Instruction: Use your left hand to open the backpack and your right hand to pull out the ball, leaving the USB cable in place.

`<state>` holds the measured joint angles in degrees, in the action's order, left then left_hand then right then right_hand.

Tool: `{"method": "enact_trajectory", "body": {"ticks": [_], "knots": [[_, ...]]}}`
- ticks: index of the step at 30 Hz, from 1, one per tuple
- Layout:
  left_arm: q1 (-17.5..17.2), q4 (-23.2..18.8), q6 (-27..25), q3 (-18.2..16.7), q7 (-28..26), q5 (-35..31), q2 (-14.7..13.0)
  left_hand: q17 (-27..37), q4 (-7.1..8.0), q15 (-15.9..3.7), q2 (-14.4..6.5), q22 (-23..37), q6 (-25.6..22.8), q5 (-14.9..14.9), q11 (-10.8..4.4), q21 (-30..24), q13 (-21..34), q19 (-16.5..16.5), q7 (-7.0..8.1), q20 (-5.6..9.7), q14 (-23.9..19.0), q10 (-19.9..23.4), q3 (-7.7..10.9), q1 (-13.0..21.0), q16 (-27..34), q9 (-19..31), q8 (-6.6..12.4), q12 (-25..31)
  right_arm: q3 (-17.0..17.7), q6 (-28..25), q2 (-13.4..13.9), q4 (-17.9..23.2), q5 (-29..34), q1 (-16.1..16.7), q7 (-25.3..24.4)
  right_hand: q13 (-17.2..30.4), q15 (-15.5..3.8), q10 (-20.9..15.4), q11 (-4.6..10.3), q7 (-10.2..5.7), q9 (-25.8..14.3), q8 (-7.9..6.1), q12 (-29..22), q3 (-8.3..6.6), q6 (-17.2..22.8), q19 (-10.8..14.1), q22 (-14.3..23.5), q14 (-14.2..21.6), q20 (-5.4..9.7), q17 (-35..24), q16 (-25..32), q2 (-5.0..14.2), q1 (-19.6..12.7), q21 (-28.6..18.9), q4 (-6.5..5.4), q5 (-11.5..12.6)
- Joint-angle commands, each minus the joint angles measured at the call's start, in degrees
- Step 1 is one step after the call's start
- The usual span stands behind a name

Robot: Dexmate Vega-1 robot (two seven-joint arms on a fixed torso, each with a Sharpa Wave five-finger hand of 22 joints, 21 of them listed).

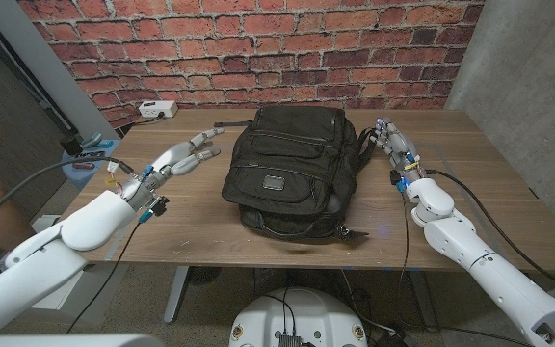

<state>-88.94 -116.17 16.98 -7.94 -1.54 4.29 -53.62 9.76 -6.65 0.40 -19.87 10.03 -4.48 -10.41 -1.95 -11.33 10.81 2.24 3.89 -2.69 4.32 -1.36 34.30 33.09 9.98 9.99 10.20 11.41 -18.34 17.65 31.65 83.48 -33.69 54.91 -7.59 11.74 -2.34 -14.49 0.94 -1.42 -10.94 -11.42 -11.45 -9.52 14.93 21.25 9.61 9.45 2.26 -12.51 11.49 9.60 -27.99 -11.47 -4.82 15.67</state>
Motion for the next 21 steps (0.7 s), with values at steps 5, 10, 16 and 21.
{"method": "enact_trajectory", "body": {"ticks": [5, 10, 16, 21], "knots": [[-3.66, -0.62, 4.87, -3.78, -0.26, -13.27, 3.75, 0.19, -0.12, -0.36, 15.87, 0.14, 0.7, -0.03, -0.58, -0.18, 0.39, 0.62, -0.07, -0.24, 0.89, -0.78, -1.05, -15.09, 0.12, 0.35, 0.02, -0.14, 1.02, -0.01, 0.16, 1.92, -0.53, 1.83, -1.59, -0.03, -1.42, -0.64, -0.26, 0.17, -0.14, -0.05, -0.2, -0.52, 0.14, 0.52, 0.17, 0.32, 2.58, -0.12, 0.03, 0.06, -0.69, 0.15, 0.12, -0.24], [-4.25, -0.1, 7.21, -4.71, -0.71, -16.8, 5.29, 0.23, -0.22, -0.62, 16.34, 0.17, 0.85, 0.09, -0.79, -0.32, 0.48, 1.02, -0.04, -0.3, 0.85, -0.89, -1.48, -15.41, 0.21, 0.4, 0.07, -0.05, 1.36, 0.13, 0.19, 2.78, -0.53, 2.69, -2.27, -0.03, -1.41, -0.64, -0.29, 0.19, -0.14, -0.06, -0.2, -0.66, 0.16, 0.56, 0.17, 0.41, 2.55, -0.08, 0.07, 0.08, -0.76, 0.15, 0.2, -0.35], [-3.98, 1.17, 10.91, -5.03, -1.79, -19.94, 7.21, 0.32, -0.62, -1.28, 17.16, 0.27, 0.73, 0.23, -1.36, -0.67, 0.69, 2.03, 0.2, -0.61, -0.1, -0.53, -2.15, -15.72, 0.62, 0.51, 0.33, 0.39, 1.79, 0.23, 0.29, 3.76, -0.57, 3.63, -2.96, -0.03, -1.46, -0.66, -0.19, 0.27, -0.14, -0.05, -0.19, -0.83, 0.13, 0.61, 0.17, 0.46, 2.56, -0.05, 0.11, 0.12, -0.8, 0.16, 0.27, -0.52], [-3.92, 1.71, 13.83, -5.83, -5.59, -26.73, 9.66, 0.36, -0.88, -1.49, 17.41, 0.33, 1.46, 0.23, -1.55, -0.58, 0.84, 1.88, 0.47, -0.44, 0.57, -0.74, -2.34, -15.68, 0.39, 0.56, 0.15, 0.46, 2.14, 0.7, 0.22, 4.08, -0.66, 4.12, -3.16, -0.03, -1.45, -0.67, -0.25, 0.31, -0.14, -0.03, -0.19, -0.97, 0.1, 0.68, 0.17, 0.48, 2.58, -0.02, 0.12, 0.13, -0.85, 0.15, 0.34, -0.65]]}}
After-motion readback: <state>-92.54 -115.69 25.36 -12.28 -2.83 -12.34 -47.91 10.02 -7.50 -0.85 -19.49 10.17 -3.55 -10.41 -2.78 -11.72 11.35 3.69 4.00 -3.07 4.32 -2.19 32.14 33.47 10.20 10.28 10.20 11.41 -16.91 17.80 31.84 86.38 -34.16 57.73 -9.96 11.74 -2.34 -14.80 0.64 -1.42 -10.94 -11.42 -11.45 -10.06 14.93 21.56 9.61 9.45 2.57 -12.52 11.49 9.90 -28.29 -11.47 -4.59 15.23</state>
